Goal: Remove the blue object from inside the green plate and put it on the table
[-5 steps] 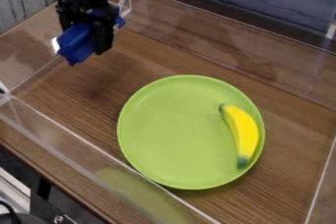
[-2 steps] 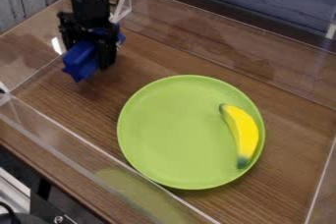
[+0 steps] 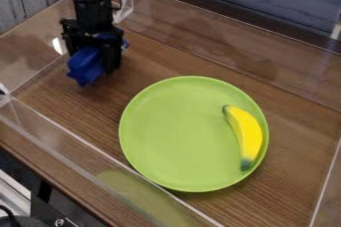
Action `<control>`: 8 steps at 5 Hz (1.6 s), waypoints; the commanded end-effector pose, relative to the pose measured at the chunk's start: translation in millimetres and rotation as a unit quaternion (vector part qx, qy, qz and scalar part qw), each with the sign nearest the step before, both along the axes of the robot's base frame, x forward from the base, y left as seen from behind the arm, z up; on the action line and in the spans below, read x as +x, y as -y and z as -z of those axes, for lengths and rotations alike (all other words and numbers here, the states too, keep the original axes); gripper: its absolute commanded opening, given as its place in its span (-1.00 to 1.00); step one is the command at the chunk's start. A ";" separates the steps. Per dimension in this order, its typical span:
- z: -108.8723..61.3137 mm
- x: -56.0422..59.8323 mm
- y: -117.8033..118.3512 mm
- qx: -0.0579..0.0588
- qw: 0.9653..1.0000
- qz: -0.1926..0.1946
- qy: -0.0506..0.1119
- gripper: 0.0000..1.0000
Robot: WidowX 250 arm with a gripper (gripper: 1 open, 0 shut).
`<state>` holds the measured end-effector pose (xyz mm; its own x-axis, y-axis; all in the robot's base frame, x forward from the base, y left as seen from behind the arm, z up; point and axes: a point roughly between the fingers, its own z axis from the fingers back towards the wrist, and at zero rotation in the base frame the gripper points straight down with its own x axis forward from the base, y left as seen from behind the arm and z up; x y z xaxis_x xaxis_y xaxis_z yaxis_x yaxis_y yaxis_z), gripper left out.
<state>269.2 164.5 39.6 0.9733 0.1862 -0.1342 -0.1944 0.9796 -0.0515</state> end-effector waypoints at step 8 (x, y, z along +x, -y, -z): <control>-38.7 -4.9 -0.2 -0.012 0.979 -0.202 0.014 -1.00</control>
<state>258.9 162.3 56.9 0.8176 0.5456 -0.1837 -0.5661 0.8201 -0.0837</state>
